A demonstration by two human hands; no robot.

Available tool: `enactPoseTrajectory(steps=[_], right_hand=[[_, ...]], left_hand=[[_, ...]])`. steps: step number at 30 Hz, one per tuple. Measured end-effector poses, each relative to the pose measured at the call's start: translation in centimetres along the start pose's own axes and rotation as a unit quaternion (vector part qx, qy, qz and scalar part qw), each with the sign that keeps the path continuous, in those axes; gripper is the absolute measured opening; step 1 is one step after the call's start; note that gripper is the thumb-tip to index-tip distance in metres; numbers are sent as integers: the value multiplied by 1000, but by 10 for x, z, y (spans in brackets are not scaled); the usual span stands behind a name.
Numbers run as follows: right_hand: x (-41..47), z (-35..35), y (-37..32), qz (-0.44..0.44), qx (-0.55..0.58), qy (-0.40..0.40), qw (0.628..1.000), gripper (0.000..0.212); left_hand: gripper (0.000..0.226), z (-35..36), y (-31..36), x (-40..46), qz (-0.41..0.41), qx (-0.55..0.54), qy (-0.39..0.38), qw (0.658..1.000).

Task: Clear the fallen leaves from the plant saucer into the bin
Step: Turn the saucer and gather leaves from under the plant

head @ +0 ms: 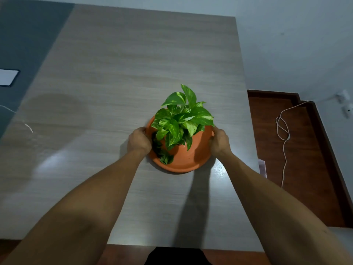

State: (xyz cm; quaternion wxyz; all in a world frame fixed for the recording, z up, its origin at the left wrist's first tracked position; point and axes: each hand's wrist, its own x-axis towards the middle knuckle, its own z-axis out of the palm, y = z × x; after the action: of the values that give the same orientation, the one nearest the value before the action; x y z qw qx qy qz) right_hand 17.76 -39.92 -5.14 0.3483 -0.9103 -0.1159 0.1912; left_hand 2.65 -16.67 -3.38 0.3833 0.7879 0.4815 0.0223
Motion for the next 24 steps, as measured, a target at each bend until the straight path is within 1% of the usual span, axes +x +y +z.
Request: enactPoseTrajectory(steps=[1, 3, 7, 10, 12, 16, 18, 20, 24], right_hand=[[-1, 0, 0, 4, 3, 0, 1000, 54], [-6, 1, 1, 12, 5, 5, 1000, 52], [-22, 9, 6, 11, -11, 36, 999, 33], [-36, 18, 3, 27, 22, 46, 998, 22], [-42, 26, 1, 31, 49, 48, 997, 21], [-54, 43, -4, 52, 129, 27, 990, 29], [-63, 49, -12, 72, 192, 18, 978, 37], [-69, 55, -20, 91, 256, 17, 962, 43], [-73, 65, -25, 117, 315, 24, 941, 64]], left_hand=[[31, 0, 0, -1, -11, -5, 1, 1000], [31, 1, 1, -4, -38, -12, 3, 999], [29, 7, 1, -11, -92, -66, -3, 994], [26, 13, 0, -17, -144, -137, -5, 980], [24, 16, 1, -22, -180, -200, -14, 963], [36, 29, 3, -32, -231, -319, -25, 919], [39, 35, 6, -40, -252, -376, -31, 891], [41, 40, 9, -49, -262, -415, -57, 869], [38, 46, 11, -67, -254, -434, -123, 856]])
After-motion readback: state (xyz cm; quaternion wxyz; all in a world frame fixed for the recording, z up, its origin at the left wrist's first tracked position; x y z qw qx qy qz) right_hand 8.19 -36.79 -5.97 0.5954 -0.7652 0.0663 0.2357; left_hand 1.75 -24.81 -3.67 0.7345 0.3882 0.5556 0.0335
